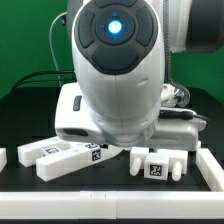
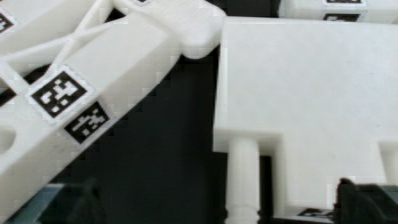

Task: Assemble chair

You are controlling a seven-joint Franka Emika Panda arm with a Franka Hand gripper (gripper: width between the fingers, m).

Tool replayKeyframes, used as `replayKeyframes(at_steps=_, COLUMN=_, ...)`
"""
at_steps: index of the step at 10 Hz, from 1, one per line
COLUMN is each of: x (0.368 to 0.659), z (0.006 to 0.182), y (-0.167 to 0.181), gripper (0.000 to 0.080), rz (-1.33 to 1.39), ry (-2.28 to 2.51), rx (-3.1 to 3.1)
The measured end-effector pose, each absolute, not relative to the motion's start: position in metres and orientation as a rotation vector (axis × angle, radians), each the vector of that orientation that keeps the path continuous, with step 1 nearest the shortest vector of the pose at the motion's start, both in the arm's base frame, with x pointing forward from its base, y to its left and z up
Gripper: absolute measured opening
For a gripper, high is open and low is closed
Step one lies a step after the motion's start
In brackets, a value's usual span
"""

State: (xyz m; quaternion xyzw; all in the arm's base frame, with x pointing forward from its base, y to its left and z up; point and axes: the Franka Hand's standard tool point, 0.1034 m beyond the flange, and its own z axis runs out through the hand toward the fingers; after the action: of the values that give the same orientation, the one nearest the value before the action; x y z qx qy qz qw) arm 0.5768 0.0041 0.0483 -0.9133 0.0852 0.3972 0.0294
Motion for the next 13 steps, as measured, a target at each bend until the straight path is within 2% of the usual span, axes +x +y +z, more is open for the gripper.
replayKeyframes(at_steps=2, x=0.574, z=0.038, y=0.006, gripper=0.0649, rz=1.241, ry=0.33, rx=-2.79)
replayKeyframes(at_steps=5, x=0.588, z=0.039, y=0.008, gripper=0.0649, rz=1.169, ry=0.365, rx=-2.831)
replayKeyframes(at_steps=9, x=0.582, z=0.014, y=0.01, gripper=0.0649, rz=1.2, ry=0.446, rx=-2.834)
replayKeyframes(at_steps=13, x=0.579, z=0.006, y=0.013, gripper=0.0649, rz=1.21, ry=0.469, rx=-2.83)
